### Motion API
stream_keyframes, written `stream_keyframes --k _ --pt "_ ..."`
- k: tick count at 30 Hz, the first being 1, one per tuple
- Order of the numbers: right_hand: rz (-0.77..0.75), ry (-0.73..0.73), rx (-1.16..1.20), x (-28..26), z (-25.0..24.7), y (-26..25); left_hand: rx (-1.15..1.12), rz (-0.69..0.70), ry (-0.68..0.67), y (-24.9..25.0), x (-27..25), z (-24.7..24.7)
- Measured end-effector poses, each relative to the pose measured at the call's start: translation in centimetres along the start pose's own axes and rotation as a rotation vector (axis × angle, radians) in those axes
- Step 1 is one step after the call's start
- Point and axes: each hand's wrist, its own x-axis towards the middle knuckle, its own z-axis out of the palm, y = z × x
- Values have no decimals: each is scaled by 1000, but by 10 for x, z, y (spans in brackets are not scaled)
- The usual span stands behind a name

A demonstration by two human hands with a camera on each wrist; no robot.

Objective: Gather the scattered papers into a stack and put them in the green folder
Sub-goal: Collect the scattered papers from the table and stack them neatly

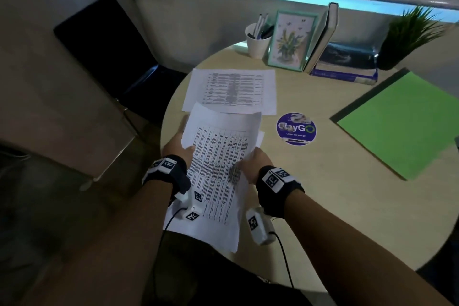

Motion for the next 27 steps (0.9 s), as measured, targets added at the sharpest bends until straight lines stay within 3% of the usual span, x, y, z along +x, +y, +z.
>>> stream_keyframes --k 7,14,22,27 --pt "79 -8 -118 10 13 15 89 -29 39 -24 3 17" --pt "89 175 -190 22 -22 20 158 -71 65 -25 21 14" --pt "48 270 -225 53 -84 -14 194 79 34 31 70 2" --pt "127 265 -248 76 -107 -30 210 99 -56 73 108 2"
